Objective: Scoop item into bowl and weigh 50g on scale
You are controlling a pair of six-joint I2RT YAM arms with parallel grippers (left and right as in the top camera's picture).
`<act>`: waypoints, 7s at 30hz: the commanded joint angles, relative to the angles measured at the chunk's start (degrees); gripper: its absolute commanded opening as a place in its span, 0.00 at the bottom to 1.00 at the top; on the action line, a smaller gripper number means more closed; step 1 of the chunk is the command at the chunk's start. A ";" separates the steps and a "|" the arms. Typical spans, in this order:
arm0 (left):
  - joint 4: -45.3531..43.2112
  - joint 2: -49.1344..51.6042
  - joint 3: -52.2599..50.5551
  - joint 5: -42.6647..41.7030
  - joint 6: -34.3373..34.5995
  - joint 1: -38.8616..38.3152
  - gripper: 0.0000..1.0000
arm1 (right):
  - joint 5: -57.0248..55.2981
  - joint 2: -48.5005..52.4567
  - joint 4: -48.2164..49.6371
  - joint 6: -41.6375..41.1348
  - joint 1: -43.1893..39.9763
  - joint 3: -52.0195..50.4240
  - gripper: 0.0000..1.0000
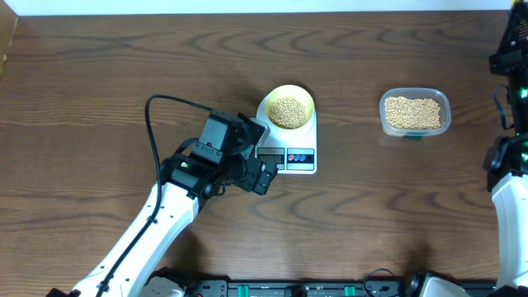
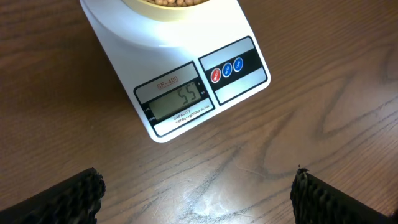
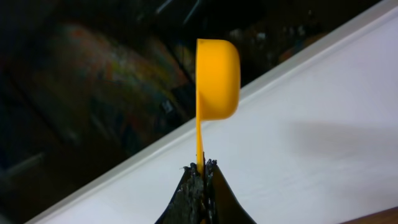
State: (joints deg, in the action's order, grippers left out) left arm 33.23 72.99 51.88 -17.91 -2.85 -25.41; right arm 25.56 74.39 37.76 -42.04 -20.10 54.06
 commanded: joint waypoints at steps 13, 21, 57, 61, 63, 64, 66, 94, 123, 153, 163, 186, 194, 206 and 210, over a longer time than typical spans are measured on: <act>0.15 0.37 0.85 -0.48 -0.55 -0.07 0.98 | 5.99 -0.20 0.59 0.98 -0.04 0.26 0.01; 0.15 0.37 0.85 -0.48 -0.52 -0.07 0.98 | 12.57 -0.11 -0.87 10.32 4.79 0.26 0.01; 0.37 0.37 0.85 -0.48 -0.52 -0.07 0.98 | -11.87 9.77 -42.97 49.44 43.41 0.26 0.01; 0.39 0.37 0.85 -0.48 -0.52 -0.07 0.98 | -12.61 11.52 -42.27 49.46 43.58 0.26 0.01; 0.39 0.37 0.85 -0.48 -0.55 -0.07 0.98 | -12.61 12.22 -42.51 49.46 43.60 0.26 0.01; 0.37 0.37 0.85 -0.48 -0.55 -0.07 0.98 | -12.59 12.63 -42.66 49.46 43.63 0.26 0.01; 0.37 0.37 0.85 -0.48 -0.52 -0.07 0.98 | -12.59 12.96 -42.66 49.70 43.82 0.26 0.01; 0.39 0.37 0.85 -0.48 -0.55 -0.07 0.98 | -14.88 15.89 -45.05 52.87 45.33 0.26 0.01; 0.37 0.37 0.85 -0.48 -0.55 -0.07 0.98 | -5.46 16.37 -45.29 43.39 45.62 0.26 0.01; 0.37 0.37 0.85 -0.48 -0.55 -0.07 0.98 | 20.31 16.02 -39.71 26.18 31.21 0.26 0.01; 0.37 0.37 0.85 -0.48 -0.55 -0.07 0.98 | 21.57 8.61 -39.34 26.16 21.09 0.26 0.01; 0.37 0.37 0.85 -0.48 -0.52 -0.07 0.98 | 20.98 0.85 -58.07 38.05 -5.35 0.26 0.01; 0.37 0.37 0.85 -0.48 -0.52 -0.07 0.98 | 0.55 -4.74 -63.95 48.63 -5.31 0.26 0.01; 0.37 0.37 0.85 -0.48 -0.55 -0.07 0.98 | -6.16 -5.40 -67.89 57.75 -2.56 0.24 0.01; 0.37 0.37 0.85 -0.48 -0.52 -0.07 0.98 | -13.77 -5.38 -67.84 60.57 1.99 0.24 0.01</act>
State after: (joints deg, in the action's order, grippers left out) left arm 33.45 72.99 51.88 -17.91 -2.85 -25.41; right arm 18.61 68.95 -30.09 14.24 -21.28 54.22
